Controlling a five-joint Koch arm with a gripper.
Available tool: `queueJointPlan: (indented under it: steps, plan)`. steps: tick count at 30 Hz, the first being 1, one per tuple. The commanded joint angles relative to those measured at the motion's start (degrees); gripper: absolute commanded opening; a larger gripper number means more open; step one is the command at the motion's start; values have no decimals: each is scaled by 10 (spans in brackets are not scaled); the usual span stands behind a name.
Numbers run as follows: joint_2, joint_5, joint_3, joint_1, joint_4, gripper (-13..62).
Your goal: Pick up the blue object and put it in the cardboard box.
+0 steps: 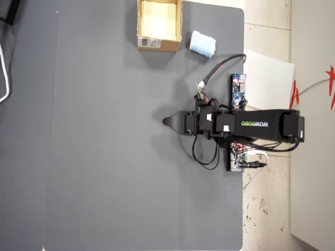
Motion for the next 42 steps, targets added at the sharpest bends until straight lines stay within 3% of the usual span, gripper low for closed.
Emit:
queueJointPlan:
  steps: [1, 36, 42]
  plan:
    - [48, 1, 21, -1, 62, 338]
    - [48, 9, 16, 10, 65, 331]
    - [48, -73, -18, 10, 104, 332]
